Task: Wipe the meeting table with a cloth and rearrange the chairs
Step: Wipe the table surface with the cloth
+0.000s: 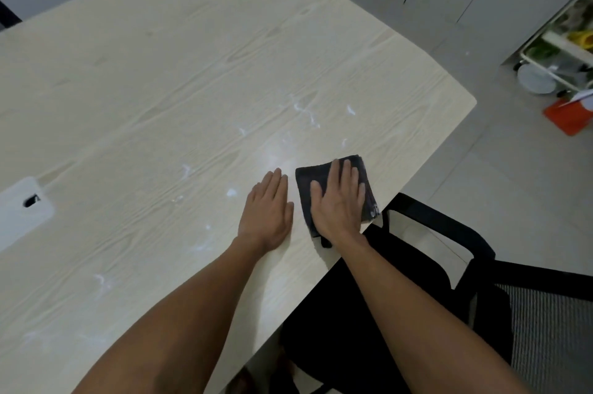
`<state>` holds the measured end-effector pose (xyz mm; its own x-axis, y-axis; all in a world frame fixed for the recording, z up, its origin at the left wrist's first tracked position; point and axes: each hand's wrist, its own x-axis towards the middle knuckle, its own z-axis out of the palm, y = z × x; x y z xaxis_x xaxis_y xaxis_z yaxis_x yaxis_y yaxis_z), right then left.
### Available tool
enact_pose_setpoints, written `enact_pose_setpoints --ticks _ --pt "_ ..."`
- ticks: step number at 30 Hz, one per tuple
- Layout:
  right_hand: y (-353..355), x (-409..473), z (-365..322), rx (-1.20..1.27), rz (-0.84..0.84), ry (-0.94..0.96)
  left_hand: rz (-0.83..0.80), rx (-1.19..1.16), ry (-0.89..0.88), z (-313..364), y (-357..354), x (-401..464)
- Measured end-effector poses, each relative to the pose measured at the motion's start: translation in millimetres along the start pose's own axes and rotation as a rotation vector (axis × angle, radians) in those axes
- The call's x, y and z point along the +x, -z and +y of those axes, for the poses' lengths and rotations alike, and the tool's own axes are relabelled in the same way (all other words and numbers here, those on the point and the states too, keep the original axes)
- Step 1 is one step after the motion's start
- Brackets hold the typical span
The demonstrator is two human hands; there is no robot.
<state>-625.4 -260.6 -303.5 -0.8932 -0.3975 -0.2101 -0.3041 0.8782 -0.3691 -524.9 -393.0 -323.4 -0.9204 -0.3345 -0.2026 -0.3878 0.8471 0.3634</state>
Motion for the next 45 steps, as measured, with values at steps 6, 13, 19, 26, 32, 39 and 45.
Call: enact_pose_setpoints --ticks 6,13,19,26,32,39,45 --pt "-16.0 10.5 34.9 -0.19 0.081 -0.046 0.077 0.076 0.017 -10.6 -20.6 0.6" --pt "-9.9 100.0 20.3 -0.19 0.117 -0.069 0.111 0.044 0.068 -12.5 -24.4 14.0" --pt "-10.8 66.7 37.6 -0.253 0.058 0.29 0.105 0.036 0.085 -9.4 -21.3 22.3" --pt "6.7 126.2 34.5 -0.191 0.117 -0.039 0.122 0.033 0.076 -10.0 -22.5 24.2" --pt "-5.3 96.6 18.8 -0.212 0.034 0.279 0.12 0.049 0.08 -10.0 -22.9 22.7" --pt "28.8 167.9 37.1 -0.207 0.126 -0.027 0.131 0.041 0.074 -9.7 -21.6 23.8" --pt "6.5 143.7 -2.1 -0.24 0.0 0.345 0.119 0.056 0.079 -10.0 -22.2 23.5"
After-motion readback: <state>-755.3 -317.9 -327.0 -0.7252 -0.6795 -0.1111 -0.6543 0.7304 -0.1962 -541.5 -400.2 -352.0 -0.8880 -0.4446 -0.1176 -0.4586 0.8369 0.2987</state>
